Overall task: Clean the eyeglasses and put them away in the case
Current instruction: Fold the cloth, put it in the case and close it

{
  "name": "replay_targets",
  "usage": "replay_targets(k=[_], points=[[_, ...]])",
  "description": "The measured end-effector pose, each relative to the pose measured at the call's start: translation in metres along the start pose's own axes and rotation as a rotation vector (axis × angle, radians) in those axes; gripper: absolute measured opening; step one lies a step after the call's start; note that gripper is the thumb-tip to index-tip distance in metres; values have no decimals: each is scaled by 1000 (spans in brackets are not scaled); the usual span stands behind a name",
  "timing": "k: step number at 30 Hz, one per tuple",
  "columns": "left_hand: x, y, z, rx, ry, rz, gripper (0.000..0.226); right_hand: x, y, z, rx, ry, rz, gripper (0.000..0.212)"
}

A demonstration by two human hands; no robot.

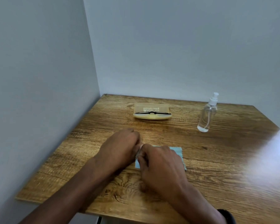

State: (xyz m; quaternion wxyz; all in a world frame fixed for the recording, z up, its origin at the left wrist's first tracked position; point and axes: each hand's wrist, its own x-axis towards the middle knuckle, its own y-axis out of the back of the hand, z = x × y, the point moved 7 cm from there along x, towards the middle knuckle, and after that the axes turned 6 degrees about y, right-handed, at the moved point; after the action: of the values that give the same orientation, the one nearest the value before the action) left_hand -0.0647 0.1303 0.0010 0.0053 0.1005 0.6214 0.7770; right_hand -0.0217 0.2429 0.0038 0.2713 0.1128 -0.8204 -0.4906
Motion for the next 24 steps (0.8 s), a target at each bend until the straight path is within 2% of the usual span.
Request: replay_targets(k=[6,12,16,20,24], points=[[10,8,-2,-70,29,-36,16,-2,0,13,31,-63,-21,14],[11,6,-7,-104,50,-69,12,-3,-6,2,-6,20,-88,10],[11,3,-8,-175,75,-85,4,-3,-10,-12,-118,97,-142,11],[10,0,-12,-252,104,-79,13,0,-10,-26,-198,176,-137,11],[11,0,-17,-335,132,-75,19,1,-9,-31,-95,176,-57,7]])
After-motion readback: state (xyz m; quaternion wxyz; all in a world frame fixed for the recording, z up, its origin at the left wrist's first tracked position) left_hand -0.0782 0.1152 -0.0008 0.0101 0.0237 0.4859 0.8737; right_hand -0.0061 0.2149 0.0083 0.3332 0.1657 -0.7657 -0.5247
